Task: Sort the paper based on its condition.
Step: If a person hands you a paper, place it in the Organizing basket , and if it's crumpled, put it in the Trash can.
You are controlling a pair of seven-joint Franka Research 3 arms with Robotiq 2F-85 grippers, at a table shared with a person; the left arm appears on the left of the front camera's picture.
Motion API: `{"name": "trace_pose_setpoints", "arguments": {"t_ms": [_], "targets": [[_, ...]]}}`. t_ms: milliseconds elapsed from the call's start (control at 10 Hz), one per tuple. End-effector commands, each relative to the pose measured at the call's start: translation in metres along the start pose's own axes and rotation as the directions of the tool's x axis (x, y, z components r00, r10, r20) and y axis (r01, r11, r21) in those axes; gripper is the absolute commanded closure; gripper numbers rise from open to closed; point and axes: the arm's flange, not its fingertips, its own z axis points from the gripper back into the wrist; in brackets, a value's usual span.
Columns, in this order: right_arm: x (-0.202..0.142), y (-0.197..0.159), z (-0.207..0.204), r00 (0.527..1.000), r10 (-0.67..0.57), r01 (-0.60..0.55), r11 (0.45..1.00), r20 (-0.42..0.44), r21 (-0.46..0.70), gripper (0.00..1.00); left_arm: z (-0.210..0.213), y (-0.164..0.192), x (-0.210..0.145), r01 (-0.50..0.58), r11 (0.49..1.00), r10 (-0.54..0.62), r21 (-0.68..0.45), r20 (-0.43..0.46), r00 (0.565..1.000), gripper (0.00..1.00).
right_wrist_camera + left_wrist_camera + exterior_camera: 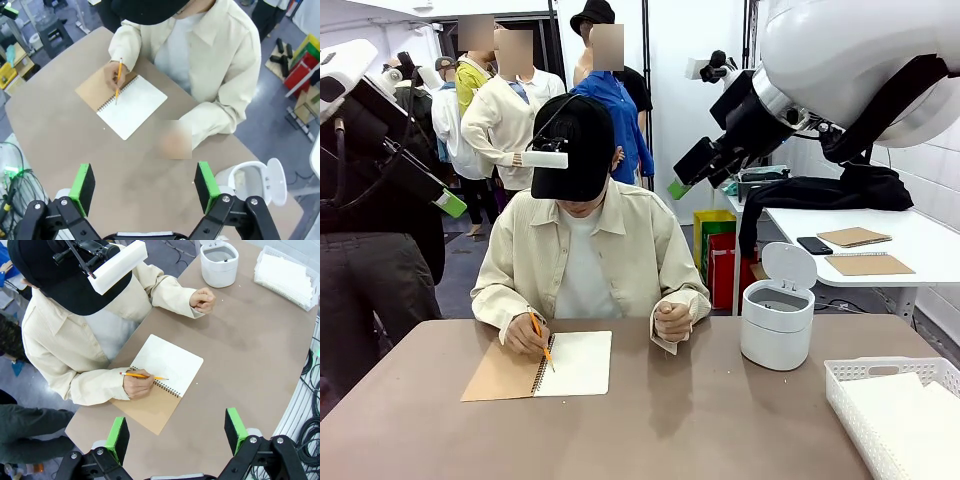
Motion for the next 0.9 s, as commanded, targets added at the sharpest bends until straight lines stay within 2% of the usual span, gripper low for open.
{"name": "trace_pose_setpoints", "arguments": {"t_ms": [0, 300, 800], "targets": [[-0.0009, -0.0026, -0.0038, 1.0, -0.001, 0.0, 1.0, 0.029, 0.027, 0.0, 0.0002, 0.0011, 0.0002, -0.004, 1.0, 0.004, 0.002, 0.004, 1.0, 0.0], [0.0, -0.0001, 0.0, 1.0, -0.002, 0.002, 1.0, 0.001, 0.001, 0.0, 0.0002, 0.0011, 0.0002, -0.004, 1.0, 0.004, 0.002, 0.004, 1.0, 0.0], [0.0, -0.0001, 0.0, 1.0, -0.002, 0.002, 1.0, 0.001, 0.001, 0.0, 0.0002, 0.0011, 0.0002, -0.004, 1.0, 0.004, 0.002, 0.004, 1.0, 0.0]]}}
